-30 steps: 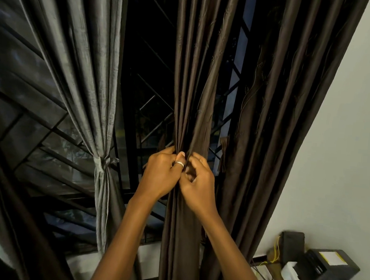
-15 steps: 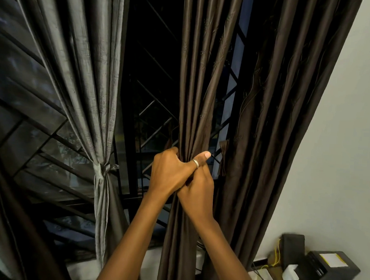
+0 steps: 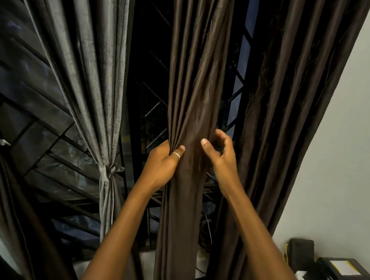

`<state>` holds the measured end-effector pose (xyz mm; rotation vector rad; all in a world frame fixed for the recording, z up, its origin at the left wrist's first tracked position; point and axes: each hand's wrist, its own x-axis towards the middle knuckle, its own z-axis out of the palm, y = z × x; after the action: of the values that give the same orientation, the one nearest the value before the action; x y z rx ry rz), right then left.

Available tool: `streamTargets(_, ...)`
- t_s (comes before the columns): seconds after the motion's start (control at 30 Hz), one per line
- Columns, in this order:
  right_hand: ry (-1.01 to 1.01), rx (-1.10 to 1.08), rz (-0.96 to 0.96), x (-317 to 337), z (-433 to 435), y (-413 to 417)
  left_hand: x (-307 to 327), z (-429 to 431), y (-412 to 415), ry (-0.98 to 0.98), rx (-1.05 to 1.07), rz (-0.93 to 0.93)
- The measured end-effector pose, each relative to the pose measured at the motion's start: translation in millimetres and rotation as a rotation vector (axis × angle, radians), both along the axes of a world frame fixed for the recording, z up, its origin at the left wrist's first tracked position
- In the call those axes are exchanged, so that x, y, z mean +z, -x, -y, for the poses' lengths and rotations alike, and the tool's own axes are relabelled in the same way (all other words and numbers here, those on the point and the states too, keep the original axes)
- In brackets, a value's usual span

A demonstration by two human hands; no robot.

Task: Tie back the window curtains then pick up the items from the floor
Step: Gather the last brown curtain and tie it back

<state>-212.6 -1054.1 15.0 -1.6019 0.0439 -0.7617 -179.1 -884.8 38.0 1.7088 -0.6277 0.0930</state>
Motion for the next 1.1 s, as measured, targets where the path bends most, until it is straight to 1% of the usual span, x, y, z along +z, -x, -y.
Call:
streamTargets(0.07,-0.089,0.201,-0.053,21.5,14.9,-7.9,2.7,-3.3,1.1,0.081,-0.089,-0.112)
streamTargets(0.13,-0.116,0.385,-0.121,36.4,24.0,-14.2,5.4,-4.7,3.2,0.157,-0.144,-0.209)
streamTargets(0.23,-0.185,0.608,-0.224,45.2,25.5,-20.3,9.3,-5.6,6.8,0.235,-0.181,-0.279)
streamTargets(0.37,-0.225,0.682,-0.236,45.7,23.5,-24.9,11.8,-9.6,5.4,0.261,-0.186,-0.302)
streamTargets(0.53,-0.14,0.666,-0.225,43.2,31.9,-30.2,13.9,-15.0,3.6,0.259,-0.163,-0.301)
streamTargets(0.6,-0.094,0.596,-0.228,44.6,34.0,-27.9,12.8,-15.2,0.7,0.253,-0.132,-0.302)
streamTargets(0.67,-0.007,0.485,-0.218,46.0,34.4,-25.8,9.1,-13.4,-2.8,0.197,-0.055,-0.234)
streamTargets(0.73,0.153,0.295,-0.199,43.6,32.5,-25.5,4.4,-9.6,-4.1,0.014,0.141,-0.014)
streamTargets(0.8,0.361,0.009,-0.163,37.6,27.0,-26.4,-2.2,-0.3,-3.1,-0.139,0.352,0.251)
streamTargets(0.83,0.451,-0.121,-0.133,33.6,22.7,-26.0,-4.0,4.9,0.0,-0.176,0.427,0.338)
streamTargets(0.9,0.571,-0.311,-0.074,27.6,10.0,-21.3,-7.2,16.6,7.2,-0.252,0.547,0.421)
streamTargets(0.93,0.598,-0.372,-0.054,25.8,3.5,-18.0,-10.3,22.2,10.6,-0.292,0.592,0.432)
streamTargets(1.0,0.607,-0.417,-0.041,22.5,-5.6,-12.9,-13.5,31.8,18.2,-0.34,0.642,0.462)
streamTargets(1.1,0.58,-0.367,-0.045,19.7,-13.4,-7.8,-15.7,42.3,22.0,-0.372,0.654,0.485)
